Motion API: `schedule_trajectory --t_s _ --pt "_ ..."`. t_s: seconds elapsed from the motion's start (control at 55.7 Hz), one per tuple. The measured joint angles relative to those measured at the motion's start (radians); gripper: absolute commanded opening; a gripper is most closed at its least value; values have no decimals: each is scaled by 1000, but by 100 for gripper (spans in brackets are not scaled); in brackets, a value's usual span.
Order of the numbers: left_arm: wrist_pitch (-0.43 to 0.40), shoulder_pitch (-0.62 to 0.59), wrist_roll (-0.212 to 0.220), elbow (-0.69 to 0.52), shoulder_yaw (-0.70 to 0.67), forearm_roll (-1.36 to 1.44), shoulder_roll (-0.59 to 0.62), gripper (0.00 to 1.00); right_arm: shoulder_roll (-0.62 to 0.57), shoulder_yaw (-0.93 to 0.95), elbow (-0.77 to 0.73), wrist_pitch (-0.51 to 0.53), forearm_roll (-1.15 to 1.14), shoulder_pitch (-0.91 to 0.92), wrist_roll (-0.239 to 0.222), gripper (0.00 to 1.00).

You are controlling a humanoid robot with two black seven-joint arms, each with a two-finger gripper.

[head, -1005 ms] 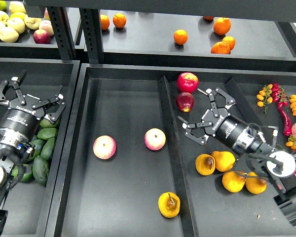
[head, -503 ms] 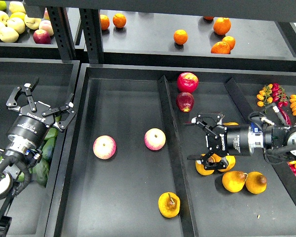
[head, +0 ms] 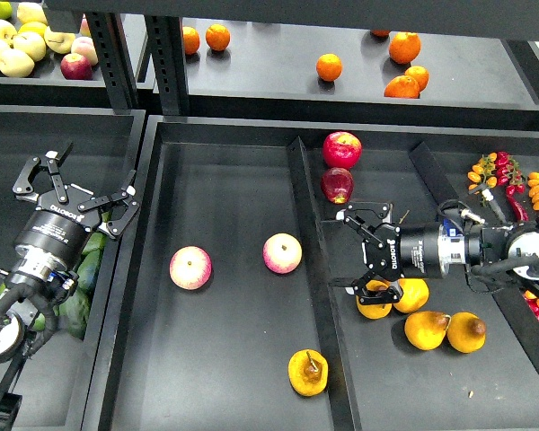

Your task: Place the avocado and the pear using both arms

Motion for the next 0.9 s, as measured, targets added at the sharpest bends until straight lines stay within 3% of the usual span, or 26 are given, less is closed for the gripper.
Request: schedule_trajectory --t_s 0.323,0.897 --pt "0 0 1 1 12 2 0 100 24 -382 -12 0 -174 259 0 99" --pt "-13 1 1 1 15 2 0 100 288 -476 -159 0 -378 169 0 99"
